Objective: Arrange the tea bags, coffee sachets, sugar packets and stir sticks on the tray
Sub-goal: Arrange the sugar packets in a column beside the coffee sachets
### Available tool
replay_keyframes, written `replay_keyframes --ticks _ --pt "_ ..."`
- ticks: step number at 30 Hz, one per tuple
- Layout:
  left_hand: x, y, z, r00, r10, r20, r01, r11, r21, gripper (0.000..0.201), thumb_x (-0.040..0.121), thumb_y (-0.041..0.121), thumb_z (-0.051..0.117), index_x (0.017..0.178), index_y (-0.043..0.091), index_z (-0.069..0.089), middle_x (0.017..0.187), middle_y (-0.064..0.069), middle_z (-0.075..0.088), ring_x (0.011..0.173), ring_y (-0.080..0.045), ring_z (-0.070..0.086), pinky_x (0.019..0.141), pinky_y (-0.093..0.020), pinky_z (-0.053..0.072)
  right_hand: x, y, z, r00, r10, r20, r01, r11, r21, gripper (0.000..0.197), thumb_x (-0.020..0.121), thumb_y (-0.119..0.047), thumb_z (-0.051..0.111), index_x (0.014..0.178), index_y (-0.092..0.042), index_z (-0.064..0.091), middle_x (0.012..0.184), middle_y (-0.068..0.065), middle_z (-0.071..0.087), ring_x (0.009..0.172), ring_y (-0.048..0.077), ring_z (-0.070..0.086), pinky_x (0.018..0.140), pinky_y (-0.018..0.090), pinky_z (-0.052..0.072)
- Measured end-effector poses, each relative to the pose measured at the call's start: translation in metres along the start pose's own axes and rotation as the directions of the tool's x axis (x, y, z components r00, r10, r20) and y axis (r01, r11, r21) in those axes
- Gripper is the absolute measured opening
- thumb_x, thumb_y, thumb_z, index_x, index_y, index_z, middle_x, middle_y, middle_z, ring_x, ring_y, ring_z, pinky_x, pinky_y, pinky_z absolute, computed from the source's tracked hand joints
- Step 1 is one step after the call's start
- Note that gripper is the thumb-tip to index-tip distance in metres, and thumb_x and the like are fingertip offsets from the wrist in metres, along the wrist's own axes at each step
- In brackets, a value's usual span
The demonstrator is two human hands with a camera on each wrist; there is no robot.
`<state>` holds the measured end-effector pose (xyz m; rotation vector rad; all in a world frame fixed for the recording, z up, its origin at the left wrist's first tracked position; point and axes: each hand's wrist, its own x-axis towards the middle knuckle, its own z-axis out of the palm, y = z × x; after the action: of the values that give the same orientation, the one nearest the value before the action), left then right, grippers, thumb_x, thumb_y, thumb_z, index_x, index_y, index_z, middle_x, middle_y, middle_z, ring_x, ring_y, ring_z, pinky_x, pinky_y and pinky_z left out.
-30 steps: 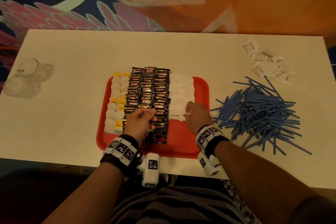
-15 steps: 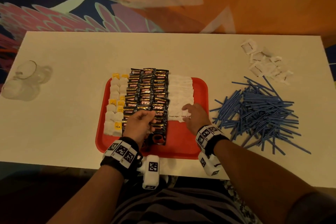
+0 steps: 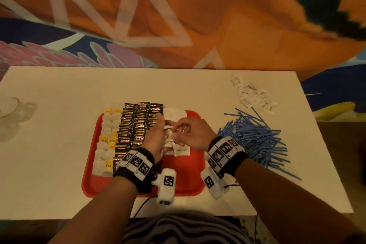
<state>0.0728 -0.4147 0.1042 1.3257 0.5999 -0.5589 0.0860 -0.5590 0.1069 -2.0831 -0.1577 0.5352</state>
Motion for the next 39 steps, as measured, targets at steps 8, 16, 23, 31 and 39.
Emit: replay_keyframes --ticks 8,16,23,31,39 --pt "0.003 0.018 0.028 0.983 0.047 0.178 -0.078 0.983 0.169 0.064 0.097 0.068 0.018 0.124 0.019 0.051 0.104 -0.013 0.075 0.055 -0.022 0.065 0.033 -0.016 0.028 0.000 -0.014 -0.039 0.980 0.200 0.000 -0.198 0.973 -0.120 0.021 0.083 -0.037 0.070 0.098 -0.023 0.073 0.096 -0.009 0.067 0.091 0.008 0.060 0.071 0.020 0.045" --pt "0.013 0.026 0.034 0.967 0.099 0.236 -0.150 0.966 0.211 0.061 0.096 0.066 0.035 0.118 0.015 0.059 0.081 -0.010 0.067 0.044 -0.014 0.054 0.031 -0.016 0.027 0.003 -0.017 -0.046 0.964 0.226 -0.144 -0.219 0.974 0.060 0.019 0.084 -0.023 0.070 0.068 -0.029 0.062 0.075 -0.007 0.065 0.074 0.014 0.060 0.069 0.029 0.047" --pt "0.019 0.020 0.026 0.959 0.267 0.097 -0.277 0.954 0.114 0.020 0.094 0.028 0.067 0.091 0.010 0.072 0.057 0.000 0.053 0.039 -0.010 0.041 0.036 -0.018 0.023 0.003 -0.010 -0.049 0.909 0.281 -0.307 -0.182 0.932 0.315 0.015 0.087 -0.016 0.065 0.074 -0.024 0.063 0.071 0.000 0.069 0.063 0.018 0.066 0.062 0.032 0.054" --pt "0.019 0.021 0.028 0.946 0.324 0.009 -0.324 0.946 0.030 0.018 0.093 0.024 0.068 0.080 0.011 0.069 0.058 0.000 0.053 0.040 -0.007 0.042 0.034 -0.017 0.026 -0.004 -0.007 -0.040 0.960 0.236 -0.148 -0.137 0.862 0.488 0.015 0.078 -0.009 0.079 0.086 -0.014 0.068 0.084 0.006 0.073 0.073 0.014 0.067 0.062 0.026 0.051" --pt "0.021 0.013 0.023 0.917 0.390 -0.081 -0.384 0.919 0.087 0.025 0.094 0.028 0.067 0.074 0.013 0.068 0.062 -0.007 0.054 0.045 -0.012 0.047 0.039 -0.021 0.030 0.002 -0.002 -0.032 0.933 0.322 -0.158 -0.165 0.777 0.608 0.019 0.087 -0.018 0.072 0.090 0.001 0.070 0.076 0.010 0.064 0.061 0.016 0.055 0.056 0.026 0.047"
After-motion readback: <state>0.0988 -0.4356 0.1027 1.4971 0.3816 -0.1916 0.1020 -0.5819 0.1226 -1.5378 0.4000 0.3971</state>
